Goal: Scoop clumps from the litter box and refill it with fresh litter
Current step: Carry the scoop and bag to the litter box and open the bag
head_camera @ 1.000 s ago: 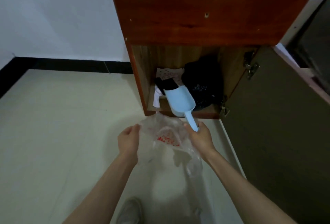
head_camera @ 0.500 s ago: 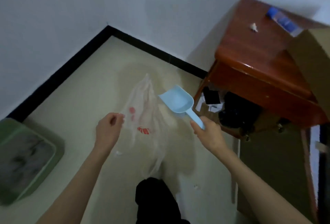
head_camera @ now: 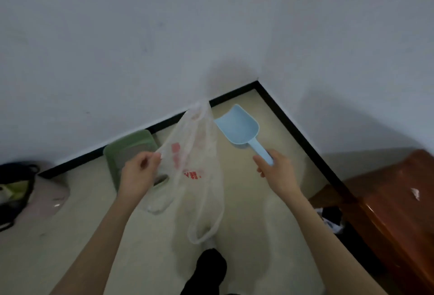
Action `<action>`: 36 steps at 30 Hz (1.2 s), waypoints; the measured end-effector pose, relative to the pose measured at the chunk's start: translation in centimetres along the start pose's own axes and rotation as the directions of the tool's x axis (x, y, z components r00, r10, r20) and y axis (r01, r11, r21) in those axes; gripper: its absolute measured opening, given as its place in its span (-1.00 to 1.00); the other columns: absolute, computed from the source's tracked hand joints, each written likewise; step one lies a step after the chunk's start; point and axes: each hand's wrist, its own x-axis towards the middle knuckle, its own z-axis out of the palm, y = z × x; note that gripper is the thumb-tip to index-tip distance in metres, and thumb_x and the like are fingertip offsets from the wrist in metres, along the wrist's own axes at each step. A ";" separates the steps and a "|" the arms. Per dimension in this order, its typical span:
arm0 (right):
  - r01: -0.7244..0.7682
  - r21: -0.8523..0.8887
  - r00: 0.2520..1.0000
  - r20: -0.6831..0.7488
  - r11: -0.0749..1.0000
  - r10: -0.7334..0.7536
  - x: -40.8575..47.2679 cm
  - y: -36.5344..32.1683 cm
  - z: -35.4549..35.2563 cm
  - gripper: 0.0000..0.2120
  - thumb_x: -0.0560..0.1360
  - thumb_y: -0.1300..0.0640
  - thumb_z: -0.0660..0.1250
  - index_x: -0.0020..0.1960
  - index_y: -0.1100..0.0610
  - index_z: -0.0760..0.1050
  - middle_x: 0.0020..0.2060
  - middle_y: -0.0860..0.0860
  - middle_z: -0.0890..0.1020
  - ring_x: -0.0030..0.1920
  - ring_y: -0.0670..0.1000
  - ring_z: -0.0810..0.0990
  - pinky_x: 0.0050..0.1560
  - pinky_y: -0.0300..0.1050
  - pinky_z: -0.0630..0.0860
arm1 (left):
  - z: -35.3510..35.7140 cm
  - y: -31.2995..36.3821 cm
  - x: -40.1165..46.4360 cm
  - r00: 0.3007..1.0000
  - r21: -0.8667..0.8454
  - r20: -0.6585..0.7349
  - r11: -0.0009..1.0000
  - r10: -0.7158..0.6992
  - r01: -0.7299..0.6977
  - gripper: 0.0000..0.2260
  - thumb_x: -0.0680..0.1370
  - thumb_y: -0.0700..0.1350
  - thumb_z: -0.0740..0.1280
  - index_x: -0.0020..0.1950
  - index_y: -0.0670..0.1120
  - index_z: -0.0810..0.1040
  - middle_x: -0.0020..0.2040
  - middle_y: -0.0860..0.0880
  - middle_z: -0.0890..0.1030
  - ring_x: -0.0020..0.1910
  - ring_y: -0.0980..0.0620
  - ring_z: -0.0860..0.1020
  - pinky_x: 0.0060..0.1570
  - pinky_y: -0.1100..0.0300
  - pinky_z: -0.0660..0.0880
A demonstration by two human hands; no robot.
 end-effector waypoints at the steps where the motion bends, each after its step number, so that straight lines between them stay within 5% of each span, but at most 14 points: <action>1: 0.019 0.017 1.000 0.015 1.000 -0.019 0.1 -1.4 0.5 -0.93 0.55 0.10 0.27 -0.07 0.10 0.48 -0.37 -0.03 0.53 -0.40 -0.11 0.49 -0.33 -0.22 0.39 | -1.6 -0.1 0.1 0.999 -0.011 -0.034 1.000 -0.023 0.023 -0.80 0.56 -0.07 0.28 -0.15 -0.17 0.56 -0.21 -0.09 0.58 -0.20 -0.03 0.50 -0.26 0.14 0.35; 7: 0.116 -0.009 0.980 0.167 0.993 -0.112 -0.1 -7.2 4.5 -0.88 0.54 0.06 0.27 -0.03 0.11 0.50 -0.37 -0.03 0.56 -0.39 -0.08 0.51 -0.31 -0.23 0.41 | -8.8 -1.8 -1.3 0.977 -0.085 -0.197 0.994 -0.077 0.061 -0.74 0.53 -0.02 0.31 -0.33 -0.05 0.46 -0.36 -0.05 0.48 -0.33 0.00 0.40 -0.26 0.13 0.33; 22: 0.267 -0.135 0.860 0.481 0.954 -0.173 -5.5 -14.8 16.6 -0.87 0.56 0.08 0.25 -0.01 0.14 0.49 -0.34 -0.01 0.56 -0.39 -0.10 0.49 -0.42 -0.40 0.35 | -20.5 -11.2 -7.5 0.857 -0.249 -0.385 0.933 -0.343 0.261 -0.82 0.55 -0.14 0.29 -0.25 -0.12 0.52 -0.29 -0.09 0.55 -0.26 -0.04 0.48 -0.10 0.00 0.49; 26: 0.283 -0.161 0.853 0.493 0.945 -0.171 -5.9 -17.5 23.3 -0.87 0.56 0.08 0.25 -0.02 0.15 0.49 -0.33 0.01 0.56 -0.38 -0.09 0.49 -0.38 -0.33 0.35 | -25.1 -15.9 -5.3 0.845 -0.257 -0.384 0.922 -0.373 0.291 -0.83 0.54 -0.13 0.29 -0.21 -0.17 0.54 -0.27 -0.12 0.57 -0.24 -0.06 0.50 -0.07 -0.05 0.50; 36: 0.148 -0.158 0.897 0.436 0.976 -0.065 -4.4 -17.4 49.3 -0.80 0.55 0.08 0.27 -0.11 0.23 0.48 -0.32 0.10 0.54 -0.38 0.00 0.46 -0.38 -0.23 0.36 | -32.2 -35.7 4.0 0.901 0.056 -0.296 0.937 -0.316 0.346 -0.85 0.55 -0.15 0.28 -0.14 -0.21 0.54 -0.23 -0.11 0.58 -0.22 -0.03 0.49 -0.29 0.30 0.22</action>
